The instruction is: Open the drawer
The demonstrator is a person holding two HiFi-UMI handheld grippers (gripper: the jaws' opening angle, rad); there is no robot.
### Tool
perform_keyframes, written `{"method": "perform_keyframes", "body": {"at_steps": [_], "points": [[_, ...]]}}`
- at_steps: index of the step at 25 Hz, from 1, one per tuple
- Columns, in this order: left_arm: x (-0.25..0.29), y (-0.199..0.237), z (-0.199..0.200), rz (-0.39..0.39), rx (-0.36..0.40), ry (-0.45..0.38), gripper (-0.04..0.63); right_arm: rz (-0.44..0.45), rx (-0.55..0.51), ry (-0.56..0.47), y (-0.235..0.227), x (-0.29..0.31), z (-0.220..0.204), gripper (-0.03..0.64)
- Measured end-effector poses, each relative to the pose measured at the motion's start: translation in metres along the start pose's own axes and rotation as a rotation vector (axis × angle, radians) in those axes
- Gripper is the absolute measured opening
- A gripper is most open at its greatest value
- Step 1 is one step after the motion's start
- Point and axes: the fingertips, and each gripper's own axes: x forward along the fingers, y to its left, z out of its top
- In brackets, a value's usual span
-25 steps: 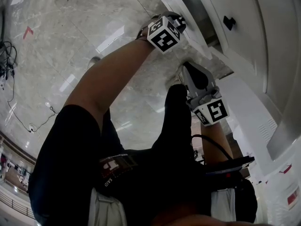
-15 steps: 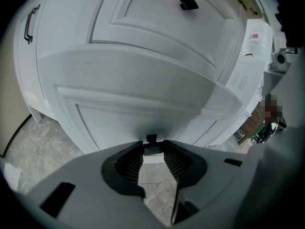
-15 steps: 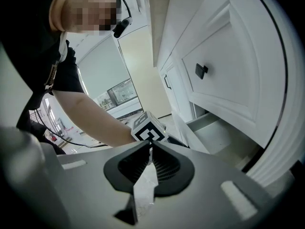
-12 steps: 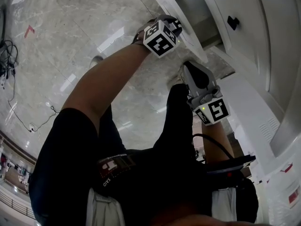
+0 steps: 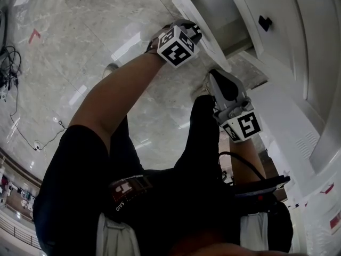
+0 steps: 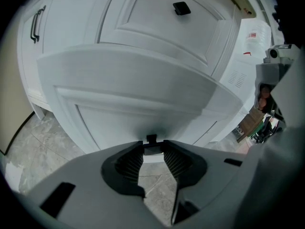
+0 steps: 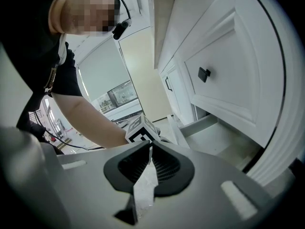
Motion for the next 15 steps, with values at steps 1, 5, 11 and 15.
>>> {"method": "perform_keyframes", "body": {"at_steps": [1, 5, 11, 15], "points": [[-0.001, 0.000, -0.001, 0.001, -0.001, -0.001, 0.137, 0.000, 0.001, -0.002, 0.000, 0.000, 0.000, -0.009], [-0.006, -0.001, -0.007, 0.002, 0.005, 0.002, 0.137, -0.003, -0.005, 0.009, 0.002, -0.002, -0.005, -0.009], [-0.013, -0.002, -0.016, 0.005, 0.003, 0.004, 0.137, 0.000, -0.015, 0.016, 0.005, -0.003, -0.008, -0.009], [-0.018, -0.002, -0.022, 0.004, 0.003, 0.008, 0.137, 0.001, -0.017, 0.016, 0.007, -0.001, -0.007, -0.009]]}}
